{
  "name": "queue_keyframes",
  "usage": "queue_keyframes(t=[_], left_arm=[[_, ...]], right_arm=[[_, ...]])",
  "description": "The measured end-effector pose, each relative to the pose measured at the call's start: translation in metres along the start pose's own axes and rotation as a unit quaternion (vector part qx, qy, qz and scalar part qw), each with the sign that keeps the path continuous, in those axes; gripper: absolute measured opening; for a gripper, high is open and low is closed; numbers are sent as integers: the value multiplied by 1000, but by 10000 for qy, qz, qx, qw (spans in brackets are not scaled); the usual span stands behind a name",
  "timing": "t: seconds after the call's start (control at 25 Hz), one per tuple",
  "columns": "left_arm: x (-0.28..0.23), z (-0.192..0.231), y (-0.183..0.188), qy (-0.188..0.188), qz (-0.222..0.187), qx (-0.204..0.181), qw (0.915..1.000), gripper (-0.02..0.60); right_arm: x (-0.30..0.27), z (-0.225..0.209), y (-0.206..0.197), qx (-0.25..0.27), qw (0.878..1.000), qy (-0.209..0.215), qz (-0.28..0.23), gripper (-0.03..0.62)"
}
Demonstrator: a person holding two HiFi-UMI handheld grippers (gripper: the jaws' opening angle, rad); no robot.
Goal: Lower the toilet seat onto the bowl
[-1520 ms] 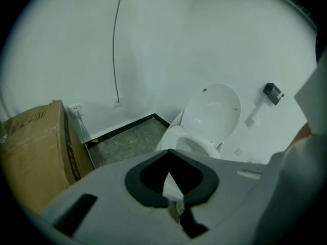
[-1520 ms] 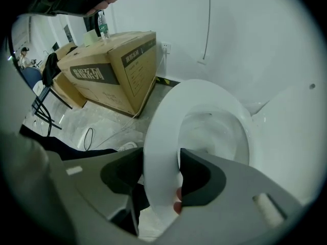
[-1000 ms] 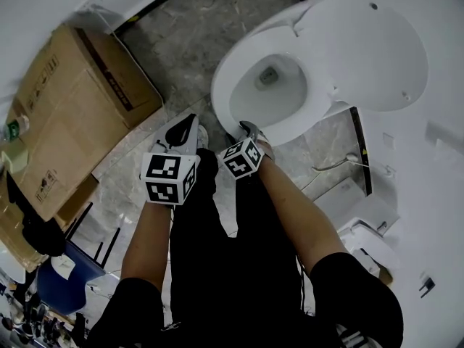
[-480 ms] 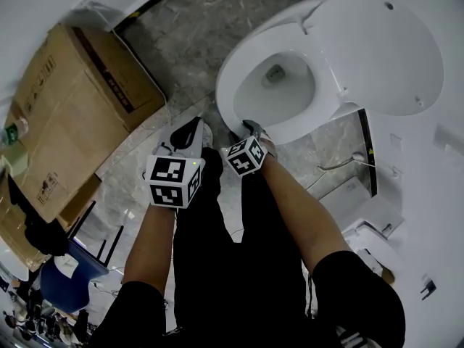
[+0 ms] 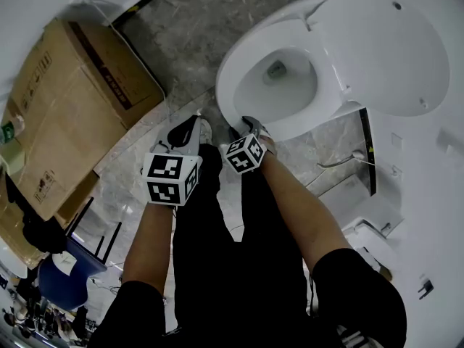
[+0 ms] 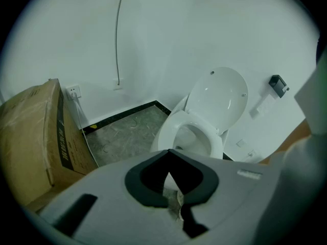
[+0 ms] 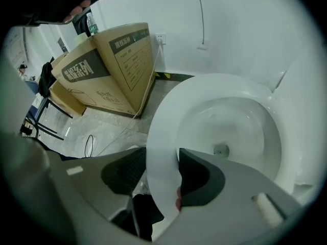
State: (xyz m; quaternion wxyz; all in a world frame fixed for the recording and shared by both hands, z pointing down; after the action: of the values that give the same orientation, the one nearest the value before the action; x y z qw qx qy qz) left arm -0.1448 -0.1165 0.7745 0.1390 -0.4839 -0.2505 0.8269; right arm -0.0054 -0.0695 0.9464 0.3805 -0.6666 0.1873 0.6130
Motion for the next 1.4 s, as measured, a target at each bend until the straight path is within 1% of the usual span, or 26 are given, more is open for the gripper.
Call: queue_keyframes(t=[0.24, 0.36, 0.4, 0.48, 0.6, 0.68, 0.8, 0.96, 1.12, 1.2, 1.28, 1.4], left_arm=[[0, -6, 0, -67, 9, -61, 10000, 9], [1, -8, 1, -85, 14, -102, 9999, 9], [1, -8, 2, -87, 10, -115, 9999, 9], [2, -10, 4, -87, -5, -150, 9999, 9], [4, -14, 8, -99, -37, -209, 9997, 9], [8, -19, 13, -104, -70, -247, 9996, 9], [17, -28, 23, -142, -182, -308, 9993, 9], [29, -44, 47, -213, -432, -366, 9982, 9], [49, -68, 70, -378, -645, -119, 9971, 9], [60, -80, 81, -378, -726, -124, 9966, 9], [70, -93, 94, -385, -813, -201, 9957, 9], [88, -120, 118, -457, -979, -317, 9936, 9]], right_arm=[[8, -2, 2, -381, 9991, 52, -160, 206], [16, -2, 9, -544, 9977, 111, -392, 178], [19, -2, 12, -574, 9971, 69, -485, 155], [28, -6, 18, -614, 9956, -122, -691, 71], [43, -10, 29, -800, 9915, -276, -985, 8], [56, -11, 35, -941, 9888, -290, -1124, 8], [78, -14, 42, -1140, 9856, -336, -1203, 8], [110, -29, 47, -1475, 9795, -474, -1287, 8], [161, -47, 49, -1851, 9682, -759, -1500, 8], [190, -54, 53, -2027, 9602, -921, -1688, 8], [220, -63, 57, -2217, 9495, -1072, -1945, 8], [272, -77, 63, -2580, 9286, -1308, -2325, 8]])
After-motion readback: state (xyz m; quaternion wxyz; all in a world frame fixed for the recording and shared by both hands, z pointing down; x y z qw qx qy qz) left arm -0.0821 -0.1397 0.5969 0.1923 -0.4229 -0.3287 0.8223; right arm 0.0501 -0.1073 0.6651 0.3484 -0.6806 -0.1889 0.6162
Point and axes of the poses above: the fingertips, and each gripper's own axes: x backward along the fingers, z to its left, y out of its top, the point moved 4 cm from there along x, backward along the fingers, and after that the axes turned 4 degrees about -y, right-handed, at the moved point
